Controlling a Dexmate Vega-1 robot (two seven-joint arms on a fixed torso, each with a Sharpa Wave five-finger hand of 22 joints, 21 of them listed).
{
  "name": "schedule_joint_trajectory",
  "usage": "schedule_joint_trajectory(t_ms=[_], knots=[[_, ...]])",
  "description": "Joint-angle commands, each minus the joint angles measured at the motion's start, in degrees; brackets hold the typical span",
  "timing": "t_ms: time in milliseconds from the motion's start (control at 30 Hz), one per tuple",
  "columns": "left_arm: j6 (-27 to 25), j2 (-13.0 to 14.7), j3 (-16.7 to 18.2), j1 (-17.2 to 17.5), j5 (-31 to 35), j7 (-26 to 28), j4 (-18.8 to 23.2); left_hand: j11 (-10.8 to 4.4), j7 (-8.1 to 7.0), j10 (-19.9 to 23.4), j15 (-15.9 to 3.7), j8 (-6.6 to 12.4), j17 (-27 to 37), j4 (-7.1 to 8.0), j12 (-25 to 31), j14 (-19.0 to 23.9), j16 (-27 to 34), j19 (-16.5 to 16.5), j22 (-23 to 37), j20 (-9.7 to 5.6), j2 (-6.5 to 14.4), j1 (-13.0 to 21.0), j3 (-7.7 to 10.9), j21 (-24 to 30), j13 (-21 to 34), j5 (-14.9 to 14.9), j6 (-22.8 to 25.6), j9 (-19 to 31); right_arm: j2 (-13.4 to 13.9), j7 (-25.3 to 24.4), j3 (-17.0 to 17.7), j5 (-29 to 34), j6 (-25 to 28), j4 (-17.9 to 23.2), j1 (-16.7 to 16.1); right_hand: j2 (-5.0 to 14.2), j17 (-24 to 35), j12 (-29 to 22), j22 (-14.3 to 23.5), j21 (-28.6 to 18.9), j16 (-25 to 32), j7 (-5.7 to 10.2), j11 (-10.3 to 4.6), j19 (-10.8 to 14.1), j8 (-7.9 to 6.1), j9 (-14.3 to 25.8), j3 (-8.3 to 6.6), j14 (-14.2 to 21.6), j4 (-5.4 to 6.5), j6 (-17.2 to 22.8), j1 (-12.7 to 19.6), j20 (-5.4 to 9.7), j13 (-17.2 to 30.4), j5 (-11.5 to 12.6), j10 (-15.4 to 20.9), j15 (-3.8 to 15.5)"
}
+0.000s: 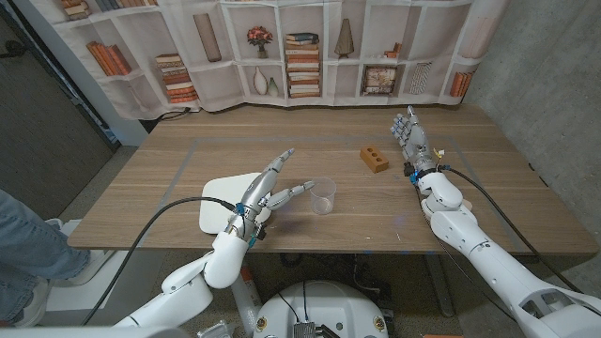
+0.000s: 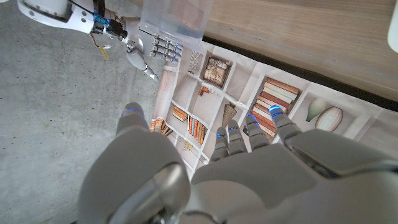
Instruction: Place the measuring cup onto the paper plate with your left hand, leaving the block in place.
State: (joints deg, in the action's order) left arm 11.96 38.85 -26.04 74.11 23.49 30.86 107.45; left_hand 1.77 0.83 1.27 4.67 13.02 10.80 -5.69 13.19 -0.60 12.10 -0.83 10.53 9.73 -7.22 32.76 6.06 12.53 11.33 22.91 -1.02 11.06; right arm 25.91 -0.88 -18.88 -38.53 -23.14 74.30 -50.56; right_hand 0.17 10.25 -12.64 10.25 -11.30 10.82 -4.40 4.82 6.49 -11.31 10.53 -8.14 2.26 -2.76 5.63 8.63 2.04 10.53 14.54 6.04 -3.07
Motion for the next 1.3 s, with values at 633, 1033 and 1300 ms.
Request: schedule_joint_trajectory(t_ms=[633,1033,1300], knots=[[-11.46,0.22,-6.18,-2.51,5.62,-1.15,2.78,0.59,0.21,-1.94,1.03,-1.45,0.25,-0.22,-0.72,-0.93,-0.73,-1.02,0.25,1.82,0.05,1.05,-0.73,-0.25,0.22,0.69,-3.01,0.23,0.75,0.61,1.04,-1.03,-0.84,0.68,-1.66,-0.16,0.34,0.25,0.29,-0.11,0.01,0.74,-0.05,-0.1,-0.03,0.27,0.25,0.45,-0.3,0.29,0.55,-0.24,0.09,-0.39,0.6,0.03],[-14.92,0.27,-8.09,-3.37,6.72,-1.48,3.57,1.07,0.23,-2.89,1.36,-1.82,0.28,-0.21,-1.08,-1.5,-0.94,-1.37,0.25,2.3,-0.05,1.11,-1.1,-0.45,0.24,0.93,-4.2,0.29,0.79,1.34,1.17,-1.46,-1.0,0.06,-1.72,-0.15,0.35,0.27,0.29,-0.12,0.01,0.81,0.03,-0.11,-0.01,0.27,0.34,0.51,-0.36,0.3,0.56,-0.27,0.09,-0.42,0.66,0.0],[-16.8,0.13,-9.3,-4.14,8.18,-0.92,3.55,1.05,0.16,-2.67,1.39,-1.72,0.29,-0.2,-0.96,-1.5,-0.92,-1.52,0.26,2.36,-0.09,1.13,-1.27,-0.52,0.25,1.04,-4.12,0.31,0.89,1.35,1.48,-1.65,-1.28,0.08,-1.93,-0.13,0.35,0.27,0.3,-0.13,0.02,0.88,0.0,-0.1,-0.06,0.27,0.38,0.55,-0.38,0.44,0.57,-0.24,0.09,-0.44,0.71,0.03]])
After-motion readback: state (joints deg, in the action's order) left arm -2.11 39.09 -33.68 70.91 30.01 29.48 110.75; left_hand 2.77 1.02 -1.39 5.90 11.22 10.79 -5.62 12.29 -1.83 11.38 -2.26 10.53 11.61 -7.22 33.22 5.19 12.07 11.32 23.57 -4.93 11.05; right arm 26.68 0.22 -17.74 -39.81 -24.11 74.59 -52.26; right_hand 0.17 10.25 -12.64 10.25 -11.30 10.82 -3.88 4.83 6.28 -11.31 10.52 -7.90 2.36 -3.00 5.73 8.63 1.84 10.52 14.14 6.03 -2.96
